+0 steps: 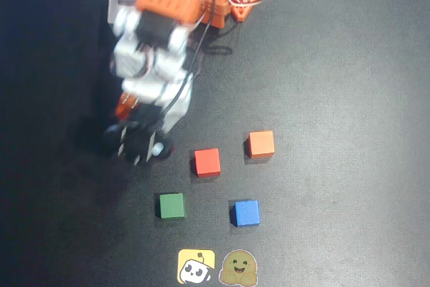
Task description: Put the purple cube on top of the yellow cube.
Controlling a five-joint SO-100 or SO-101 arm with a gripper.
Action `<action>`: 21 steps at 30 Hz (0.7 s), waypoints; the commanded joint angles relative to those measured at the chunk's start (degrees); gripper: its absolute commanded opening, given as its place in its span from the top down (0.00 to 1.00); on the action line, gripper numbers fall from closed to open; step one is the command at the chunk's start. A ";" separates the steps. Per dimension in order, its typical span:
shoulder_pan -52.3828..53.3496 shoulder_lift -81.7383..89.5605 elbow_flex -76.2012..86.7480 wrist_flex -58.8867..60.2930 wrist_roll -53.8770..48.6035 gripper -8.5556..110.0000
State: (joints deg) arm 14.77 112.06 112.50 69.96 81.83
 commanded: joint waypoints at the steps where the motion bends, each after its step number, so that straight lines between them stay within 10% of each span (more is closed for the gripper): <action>1: -0.88 9.67 5.01 -1.23 0.44 0.90; 21: -10.37 65.04 42.01 1.93 -1.32 0.93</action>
State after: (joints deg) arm 5.27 174.81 153.90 71.81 81.74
